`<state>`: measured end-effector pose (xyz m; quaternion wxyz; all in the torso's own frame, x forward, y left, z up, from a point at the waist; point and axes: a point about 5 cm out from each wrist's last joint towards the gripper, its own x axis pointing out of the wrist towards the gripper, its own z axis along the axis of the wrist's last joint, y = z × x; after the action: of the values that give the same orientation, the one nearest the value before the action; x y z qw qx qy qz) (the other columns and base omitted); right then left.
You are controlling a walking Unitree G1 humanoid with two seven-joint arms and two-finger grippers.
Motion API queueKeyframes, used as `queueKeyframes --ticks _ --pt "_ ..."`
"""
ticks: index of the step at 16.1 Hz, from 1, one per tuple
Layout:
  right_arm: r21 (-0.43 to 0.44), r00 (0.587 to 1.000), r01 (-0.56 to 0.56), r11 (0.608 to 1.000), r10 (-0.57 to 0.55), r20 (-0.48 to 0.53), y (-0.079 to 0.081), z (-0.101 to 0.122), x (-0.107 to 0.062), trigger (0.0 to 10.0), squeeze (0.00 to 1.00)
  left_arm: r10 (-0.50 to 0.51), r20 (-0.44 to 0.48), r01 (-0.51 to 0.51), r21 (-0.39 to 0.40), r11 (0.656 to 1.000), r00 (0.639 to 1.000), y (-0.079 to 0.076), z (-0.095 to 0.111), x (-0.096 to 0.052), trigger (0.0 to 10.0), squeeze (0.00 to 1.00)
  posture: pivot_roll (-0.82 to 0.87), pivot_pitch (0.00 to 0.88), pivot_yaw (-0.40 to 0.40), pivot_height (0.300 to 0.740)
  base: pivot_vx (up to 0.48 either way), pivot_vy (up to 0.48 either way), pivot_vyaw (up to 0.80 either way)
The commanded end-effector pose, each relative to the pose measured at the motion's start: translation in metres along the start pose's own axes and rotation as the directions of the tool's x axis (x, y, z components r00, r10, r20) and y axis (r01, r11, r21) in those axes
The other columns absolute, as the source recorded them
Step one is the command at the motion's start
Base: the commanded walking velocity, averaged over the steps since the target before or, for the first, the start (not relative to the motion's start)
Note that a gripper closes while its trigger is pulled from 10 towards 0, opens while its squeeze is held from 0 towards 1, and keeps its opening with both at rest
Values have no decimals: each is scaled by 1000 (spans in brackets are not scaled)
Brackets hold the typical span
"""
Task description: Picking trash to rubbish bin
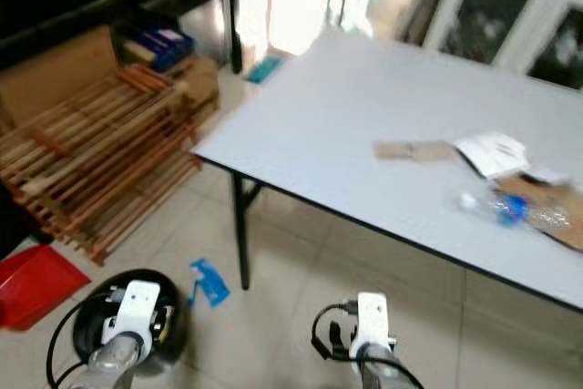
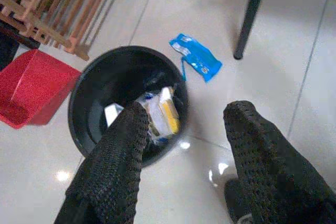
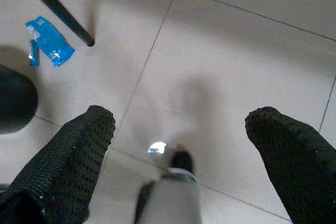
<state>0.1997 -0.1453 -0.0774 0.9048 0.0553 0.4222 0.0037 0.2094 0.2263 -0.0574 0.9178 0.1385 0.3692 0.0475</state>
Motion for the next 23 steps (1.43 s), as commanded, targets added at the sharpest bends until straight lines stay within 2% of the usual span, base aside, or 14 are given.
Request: queueKeyframes --ticks 1,5,11,19,23 --pt "-1 1000 23 1000 -23 2 -8 0 -1 10000 0 -20 -1 20 -2 1000 1000 -7 0 0 10000 0 3 63 -29 740 0 -398 0" --pt "-2 1000 22 1000 -22 -4 -9 -1 -1 10000 0 -27 -3 27 -1 1000 1000 -7 -1 -1 10000 0 1 68 -32 740 0 -403 0" --pt "-3 1000 14 1000 -14 -15 -9 -3 -1 10000 0 -35 -6 35 3 999 999 -8 -2 -1 10000 0 1 74 -36 740 0 -405 -699" --pt "-8 1000 17 1000 -18 -14 -9 -3 -1 10000 0 -41 -7 41 2 999 999 -8 -3 -1 10000 0 -1 76 -37 740 0 -403 0" --pt "-16 1000 11 1000 -11 -22 -8 -4 -1 10000 0 -47 -3 47 7 999 999 -8 -3 -1 10000 0 -4 81 -42 740 0 0 0"
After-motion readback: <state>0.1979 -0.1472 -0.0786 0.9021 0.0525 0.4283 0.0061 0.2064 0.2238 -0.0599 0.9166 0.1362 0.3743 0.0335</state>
